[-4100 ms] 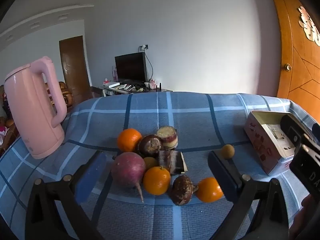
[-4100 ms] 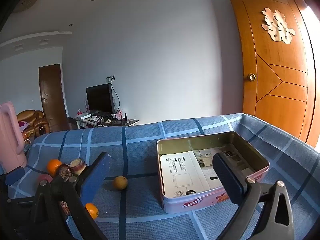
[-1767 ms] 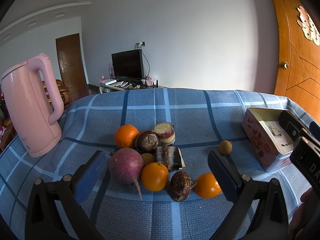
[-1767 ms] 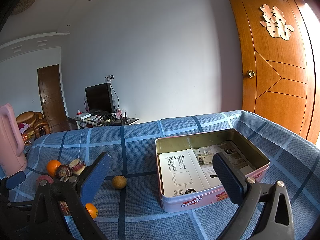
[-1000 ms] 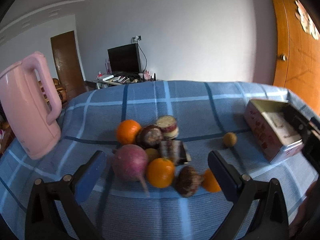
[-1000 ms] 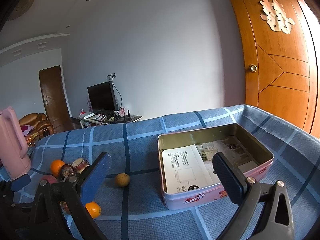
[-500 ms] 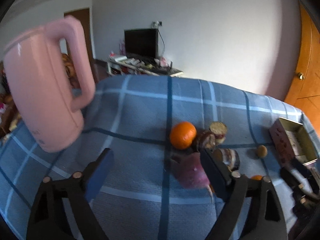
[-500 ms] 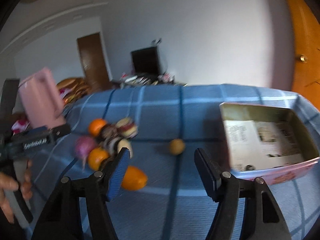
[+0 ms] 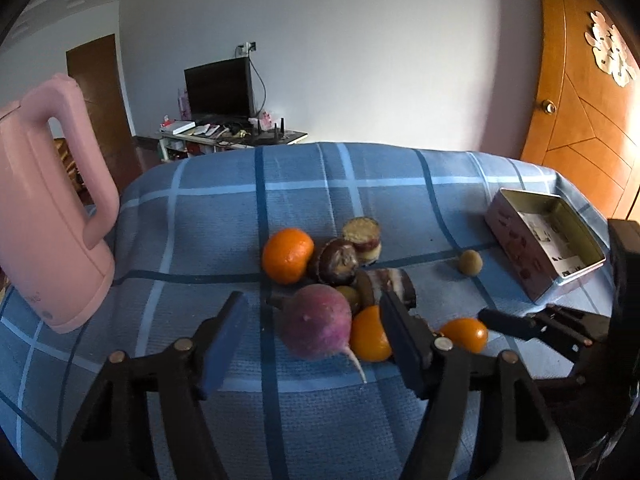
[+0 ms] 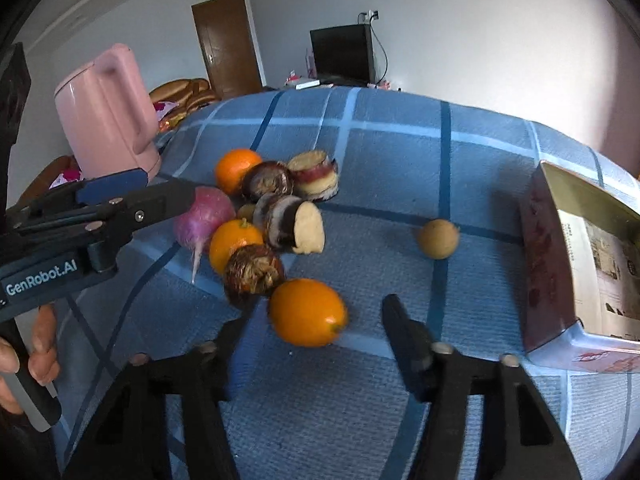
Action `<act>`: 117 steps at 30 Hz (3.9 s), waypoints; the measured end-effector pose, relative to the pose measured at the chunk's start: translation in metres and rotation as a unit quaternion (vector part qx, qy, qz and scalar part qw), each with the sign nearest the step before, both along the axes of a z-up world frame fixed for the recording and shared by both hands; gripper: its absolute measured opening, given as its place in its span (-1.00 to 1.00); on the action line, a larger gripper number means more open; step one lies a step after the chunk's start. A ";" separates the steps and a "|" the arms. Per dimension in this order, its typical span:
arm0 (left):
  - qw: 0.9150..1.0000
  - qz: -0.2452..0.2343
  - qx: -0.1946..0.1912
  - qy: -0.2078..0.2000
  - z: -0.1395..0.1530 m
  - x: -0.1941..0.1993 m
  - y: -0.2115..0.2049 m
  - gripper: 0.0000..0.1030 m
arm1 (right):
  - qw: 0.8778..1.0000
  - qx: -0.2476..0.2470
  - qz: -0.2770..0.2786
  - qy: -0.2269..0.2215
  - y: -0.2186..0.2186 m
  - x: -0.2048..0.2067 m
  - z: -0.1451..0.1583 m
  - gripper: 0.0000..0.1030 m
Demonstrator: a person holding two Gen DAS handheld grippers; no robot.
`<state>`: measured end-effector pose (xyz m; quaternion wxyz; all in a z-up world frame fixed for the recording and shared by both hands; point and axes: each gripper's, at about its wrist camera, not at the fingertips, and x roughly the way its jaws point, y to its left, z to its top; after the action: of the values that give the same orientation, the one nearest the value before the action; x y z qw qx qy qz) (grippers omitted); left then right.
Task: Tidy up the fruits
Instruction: 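Grasp an orange with the right gripper while the left gripper grasps a dark brown round fruit, then carry both fruits into the pink tin and open both grippers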
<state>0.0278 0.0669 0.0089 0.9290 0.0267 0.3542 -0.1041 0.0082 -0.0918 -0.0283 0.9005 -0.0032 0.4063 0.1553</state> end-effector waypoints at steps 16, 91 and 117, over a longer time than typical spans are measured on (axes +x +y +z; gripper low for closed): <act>0.988 -0.152 -0.028 0.028 -0.012 -0.014 -0.047 -0.15 | 0.986 0.064 -0.128 -0.089 -0.075 -0.023 0.035 -0.19; 0.986 -0.164 -0.024 0.009 -0.020 0.014 -0.288 -0.20 | 0.967 -0.023 -0.241 -0.085 -0.270 0.006 0.025 -0.19; 0.985 -0.134 -0.008 -0.107 0.004 -0.015 -0.282 1.00 | 0.947 0.065 -0.267 -0.168 -0.280 -0.019 0.048 0.62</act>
<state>0.0126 -0.2149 0.0131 0.9394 0.0772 0.2454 -0.2268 -0.0108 -0.3718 0.0193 0.9625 0.1376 0.2237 -0.0678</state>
